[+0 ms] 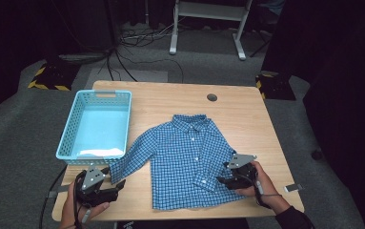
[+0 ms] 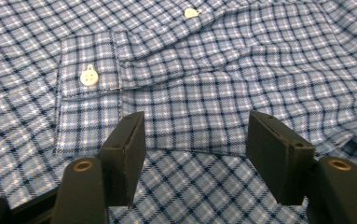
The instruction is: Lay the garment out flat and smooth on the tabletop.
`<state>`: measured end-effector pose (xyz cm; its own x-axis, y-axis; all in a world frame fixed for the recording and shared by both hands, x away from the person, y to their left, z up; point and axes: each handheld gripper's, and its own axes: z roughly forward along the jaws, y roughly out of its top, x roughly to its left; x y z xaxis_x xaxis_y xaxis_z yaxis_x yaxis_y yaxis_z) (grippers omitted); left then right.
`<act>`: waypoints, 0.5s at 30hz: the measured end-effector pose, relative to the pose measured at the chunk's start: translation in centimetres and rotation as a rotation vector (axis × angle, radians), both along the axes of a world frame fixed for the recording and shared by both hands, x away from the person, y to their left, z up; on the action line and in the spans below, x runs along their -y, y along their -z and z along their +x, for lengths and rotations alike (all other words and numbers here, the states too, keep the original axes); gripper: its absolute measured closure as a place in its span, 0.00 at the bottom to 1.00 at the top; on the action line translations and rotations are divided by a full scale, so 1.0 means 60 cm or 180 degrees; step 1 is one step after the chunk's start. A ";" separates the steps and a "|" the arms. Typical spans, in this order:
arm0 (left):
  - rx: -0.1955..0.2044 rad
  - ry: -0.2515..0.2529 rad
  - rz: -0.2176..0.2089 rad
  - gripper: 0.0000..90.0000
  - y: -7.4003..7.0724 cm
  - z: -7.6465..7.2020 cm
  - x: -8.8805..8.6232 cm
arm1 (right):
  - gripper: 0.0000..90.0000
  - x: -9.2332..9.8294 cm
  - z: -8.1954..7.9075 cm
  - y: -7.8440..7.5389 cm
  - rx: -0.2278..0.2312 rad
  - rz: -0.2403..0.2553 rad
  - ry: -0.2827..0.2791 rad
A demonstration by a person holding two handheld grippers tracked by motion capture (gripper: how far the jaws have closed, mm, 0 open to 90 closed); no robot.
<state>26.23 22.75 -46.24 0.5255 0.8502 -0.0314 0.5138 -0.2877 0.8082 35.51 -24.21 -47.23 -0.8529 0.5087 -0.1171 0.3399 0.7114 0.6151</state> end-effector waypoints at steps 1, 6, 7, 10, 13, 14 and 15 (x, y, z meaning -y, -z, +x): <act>-0.0005 0.0003 0.0014 0.31 0.000 0.001 0.000 | 0.43 -0.001 0.000 0.000 -0.0001 0.0006 0.0000; 0.0103 0.0056 0.0142 0.32 -0.010 -0.006 0.011 | 0.42 -0.005 -0.002 -0.003 0.0014 0.0021 -0.0018; 0.0125 0.0085 0.0140 0.31 -0.014 -0.007 0.014 | 0.42 -0.007 -0.003 -0.002 0.0011 0.0030 -0.0024; 0.0140 0.0170 0.0108 0.30 -0.019 -0.009 0.021 | 0.42 -0.012 -0.004 -0.002 -0.0010 0.0031 -0.0053; 0.0134 0.0249 0.0137 0.30 -0.019 -0.008 0.029 | 0.42 -0.016 -0.006 -0.002 -0.0018 0.0051 -0.0084; 0.0119 0.0292 0.0118 0.30 -0.019 -0.009 0.031 | 0.41 -0.018 -0.007 -0.002 -0.0027 0.0048 -0.0091; 0.0111 0.0323 0.0107 0.30 -0.019 -0.009 0.034 | 0.41 -0.020 -0.007 -0.002 -0.0035 0.0064 -0.0106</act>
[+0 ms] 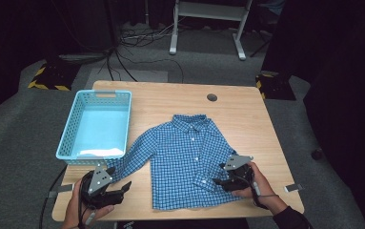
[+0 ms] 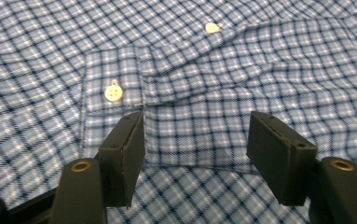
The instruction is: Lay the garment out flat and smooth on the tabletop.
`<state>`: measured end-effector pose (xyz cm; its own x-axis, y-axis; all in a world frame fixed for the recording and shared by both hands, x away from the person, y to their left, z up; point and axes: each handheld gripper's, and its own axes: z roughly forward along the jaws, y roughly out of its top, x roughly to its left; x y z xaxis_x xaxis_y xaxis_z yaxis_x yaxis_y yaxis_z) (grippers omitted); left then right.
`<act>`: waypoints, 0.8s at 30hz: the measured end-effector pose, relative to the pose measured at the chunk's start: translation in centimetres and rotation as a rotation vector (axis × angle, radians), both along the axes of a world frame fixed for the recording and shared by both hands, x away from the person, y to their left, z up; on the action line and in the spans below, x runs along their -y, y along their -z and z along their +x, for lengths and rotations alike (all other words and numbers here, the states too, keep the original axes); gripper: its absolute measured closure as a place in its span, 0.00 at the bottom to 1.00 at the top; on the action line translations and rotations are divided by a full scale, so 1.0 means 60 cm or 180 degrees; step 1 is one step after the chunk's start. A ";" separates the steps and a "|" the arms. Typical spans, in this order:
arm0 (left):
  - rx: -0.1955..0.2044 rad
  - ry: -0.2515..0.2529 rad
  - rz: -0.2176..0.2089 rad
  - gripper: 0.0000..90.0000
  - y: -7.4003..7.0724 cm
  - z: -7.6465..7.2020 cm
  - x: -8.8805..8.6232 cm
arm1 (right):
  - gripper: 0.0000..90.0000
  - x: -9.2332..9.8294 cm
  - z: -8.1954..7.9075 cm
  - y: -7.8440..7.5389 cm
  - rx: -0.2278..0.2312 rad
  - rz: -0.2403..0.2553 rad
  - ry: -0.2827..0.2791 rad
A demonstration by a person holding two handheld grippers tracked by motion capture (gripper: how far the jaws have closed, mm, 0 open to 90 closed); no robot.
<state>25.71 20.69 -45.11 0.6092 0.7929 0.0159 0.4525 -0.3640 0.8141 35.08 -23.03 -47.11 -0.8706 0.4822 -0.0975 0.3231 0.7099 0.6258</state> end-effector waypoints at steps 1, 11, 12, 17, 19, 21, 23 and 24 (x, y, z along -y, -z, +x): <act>0.0017 0.0018 0.0035 0.30 0.000 0.000 0.004 | 0.41 -0.002 -0.001 0.000 -0.0010 0.0003 -0.0011; -0.0015 0.0340 0.0087 0.30 -0.003 0.006 0.049 | 0.40 -0.010 -0.003 -0.001 0.0007 0.0002 -0.0066; -0.0021 0.0383 0.0110 0.30 -0.003 0.008 0.057 | 0.39 -0.010 -0.003 -0.002 -0.0004 0.0016 -0.0073; -0.0083 0.0617 0.0171 0.30 0.002 0.020 0.096 | 0.37 -0.011 -0.003 -0.001 -0.0034 0.0030 -0.0103; -0.0156 0.0799 0.0219 0.30 0.012 0.029 0.128 | 0.33 -0.012 -0.005 -0.001 -0.0070 0.0072 -0.0167; -0.0220 0.0899 0.0295 0.30 0.023 0.037 0.147 | 0.32 -0.013 -0.007 -0.001 -0.0085 0.0102 -0.0199; -0.0265 0.0930 0.0323 0.29 0.028 0.041 0.155 | 0.31 -0.014 -0.008 -0.002 -0.0081 0.0106 -0.0205; -0.0298 0.0977 0.0350 0.29 0.034 0.044 0.163 | 0.31 -0.015 -0.009 -0.002 -0.0083 0.0106 -0.0217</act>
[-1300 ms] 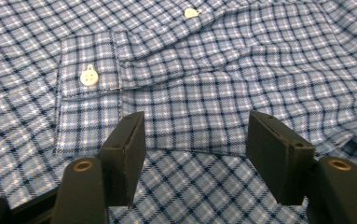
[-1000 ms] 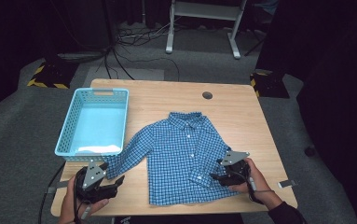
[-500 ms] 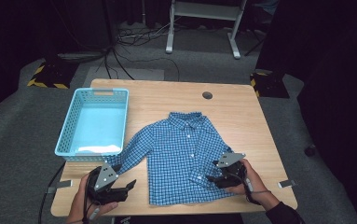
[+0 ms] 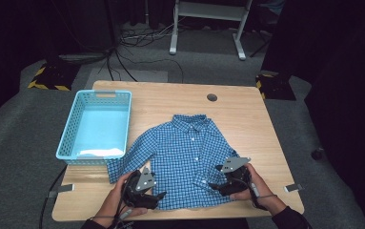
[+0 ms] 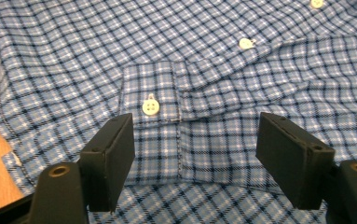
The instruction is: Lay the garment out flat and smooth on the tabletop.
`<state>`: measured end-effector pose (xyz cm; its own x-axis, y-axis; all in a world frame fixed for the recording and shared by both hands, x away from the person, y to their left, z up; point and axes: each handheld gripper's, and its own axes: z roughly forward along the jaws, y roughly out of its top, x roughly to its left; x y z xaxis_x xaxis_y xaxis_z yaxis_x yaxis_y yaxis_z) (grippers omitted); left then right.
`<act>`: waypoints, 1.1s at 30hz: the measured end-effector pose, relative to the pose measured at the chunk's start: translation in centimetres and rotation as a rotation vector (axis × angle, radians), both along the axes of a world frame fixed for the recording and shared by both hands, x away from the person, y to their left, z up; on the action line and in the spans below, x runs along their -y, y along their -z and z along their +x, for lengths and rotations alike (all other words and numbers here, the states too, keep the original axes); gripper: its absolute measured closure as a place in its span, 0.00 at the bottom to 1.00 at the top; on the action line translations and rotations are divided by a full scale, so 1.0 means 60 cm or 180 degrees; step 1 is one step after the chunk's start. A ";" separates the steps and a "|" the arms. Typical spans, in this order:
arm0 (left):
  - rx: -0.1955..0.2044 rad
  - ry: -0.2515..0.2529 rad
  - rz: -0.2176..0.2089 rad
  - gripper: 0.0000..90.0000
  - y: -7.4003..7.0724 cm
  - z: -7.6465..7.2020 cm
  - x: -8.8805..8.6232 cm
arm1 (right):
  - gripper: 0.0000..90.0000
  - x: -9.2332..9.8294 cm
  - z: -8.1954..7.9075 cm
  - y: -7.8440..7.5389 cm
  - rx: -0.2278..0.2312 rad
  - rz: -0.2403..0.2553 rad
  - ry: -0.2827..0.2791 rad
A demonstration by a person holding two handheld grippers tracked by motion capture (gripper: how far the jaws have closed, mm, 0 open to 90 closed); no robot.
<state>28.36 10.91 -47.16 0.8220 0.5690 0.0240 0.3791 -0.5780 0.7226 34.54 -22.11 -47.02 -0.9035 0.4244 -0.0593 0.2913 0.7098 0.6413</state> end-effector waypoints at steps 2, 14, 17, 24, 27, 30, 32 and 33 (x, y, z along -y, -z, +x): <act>-0.0080 0.0067 0.0054 0.29 0.012 0.007 0.015 | 0.31 -0.002 -0.001 0.000 0.0001 -0.0004 -0.0021; -0.0228 0.0189 0.0120 0.29 0.041 0.021 0.031 | 0.38 -0.052 -0.015 0.001 0.0065 -0.0079 -0.0188; -0.0189 0.0197 0.0103 0.28 0.043 0.018 0.029 | 0.42 -0.068 -0.018 0.007 0.0061 -0.0169 -0.0223; -0.0154 0.0251 0.0052 0.30 0.046 0.016 0.018 | 0.63 -0.087 -0.017 0.014 0.0098 -0.0292 -0.0156; -0.0152 0.0247 0.0050 0.30 0.046 0.016 0.018 | 0.73 -0.083 -0.015 0.012 0.0092 -0.0314 -0.0112; -0.0139 0.0275 0.0054 0.30 0.046 0.016 0.016 | 0.81 -0.078 -0.014 0.008 0.0119 -0.0308 -0.0104; -0.0154 0.0277 0.0057 0.30 0.046 0.016 0.013 | 0.83 -0.073 -0.012 0.003 0.0095 -0.0245 -0.0096; -0.0150 0.0284 0.0048 0.30 0.046 0.016 0.012 | 0.84 -0.070 -0.013 0.000 0.0110 -0.0236 -0.0071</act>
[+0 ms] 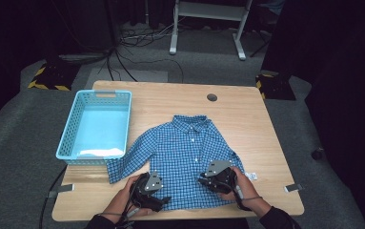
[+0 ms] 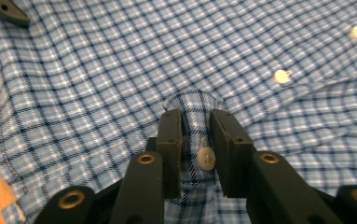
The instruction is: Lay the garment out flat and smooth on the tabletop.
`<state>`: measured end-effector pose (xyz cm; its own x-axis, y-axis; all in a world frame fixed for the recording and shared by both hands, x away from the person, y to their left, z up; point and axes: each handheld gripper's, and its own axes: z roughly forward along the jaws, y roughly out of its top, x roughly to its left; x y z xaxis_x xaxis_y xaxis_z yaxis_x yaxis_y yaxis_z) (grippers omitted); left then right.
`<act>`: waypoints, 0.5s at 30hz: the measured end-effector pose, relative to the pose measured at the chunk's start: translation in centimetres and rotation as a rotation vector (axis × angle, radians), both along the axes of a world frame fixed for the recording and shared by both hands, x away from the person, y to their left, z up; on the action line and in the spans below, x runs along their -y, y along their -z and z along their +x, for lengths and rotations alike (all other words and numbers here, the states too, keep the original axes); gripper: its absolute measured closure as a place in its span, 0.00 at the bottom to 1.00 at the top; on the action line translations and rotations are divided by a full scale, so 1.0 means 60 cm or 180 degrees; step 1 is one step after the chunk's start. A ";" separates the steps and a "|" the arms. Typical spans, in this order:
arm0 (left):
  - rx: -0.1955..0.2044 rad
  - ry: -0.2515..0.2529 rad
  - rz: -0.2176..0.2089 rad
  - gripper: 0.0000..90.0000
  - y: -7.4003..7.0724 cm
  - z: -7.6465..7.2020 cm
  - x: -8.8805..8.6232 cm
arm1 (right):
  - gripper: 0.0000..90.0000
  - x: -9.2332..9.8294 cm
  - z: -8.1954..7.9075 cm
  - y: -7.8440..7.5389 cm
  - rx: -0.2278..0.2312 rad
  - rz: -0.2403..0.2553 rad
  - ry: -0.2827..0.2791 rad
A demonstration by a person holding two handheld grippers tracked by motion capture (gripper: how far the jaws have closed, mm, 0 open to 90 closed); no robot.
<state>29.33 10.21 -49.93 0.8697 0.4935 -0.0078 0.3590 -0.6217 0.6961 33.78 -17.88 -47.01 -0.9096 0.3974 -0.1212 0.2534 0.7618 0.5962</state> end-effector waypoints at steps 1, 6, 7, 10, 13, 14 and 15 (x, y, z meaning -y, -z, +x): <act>-0.0004 -0.0002 -0.0006 0.30 0.000 0.000 0.000 | 0.85 0.003 0.001 -0.003 0.0034 0.0011 0.0001; -0.0004 0.0003 -0.0006 0.30 0.000 0.000 -0.001 | 0.86 0.018 0.004 -0.021 0.0100 0.0166 0.0097; -0.0005 0.0004 -0.0001 0.30 0.000 0.000 -0.001 | 0.86 0.022 0.004 -0.026 0.0125 0.0210 0.0120; 0.0003 0.0005 -0.0005 0.30 0.000 0.000 -0.004 | 0.87 0.037 0.008 -0.038 0.0191 0.0317 0.0230; -0.0005 0.0004 -0.0001 0.30 0.000 0.000 -0.005 | 0.87 0.051 0.013 -0.047 0.0232 0.0375 0.0319; -0.0002 0.0010 -0.0001 0.30 0.000 0.000 -0.006 | 0.87 0.056 0.014 -0.049 0.0246 0.0399 0.0350; -0.0002 0.0009 0.0002 0.30 0.000 0.000 -0.006 | 0.87 0.061 0.016 -0.051 0.0256 0.0413 0.0379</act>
<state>29.35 10.58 -49.93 0.8710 0.4911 -0.0081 0.3578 -0.6231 0.6955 34.73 -21.52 -43.95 -0.8447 0.5186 -0.1324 0.2846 0.6447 0.7095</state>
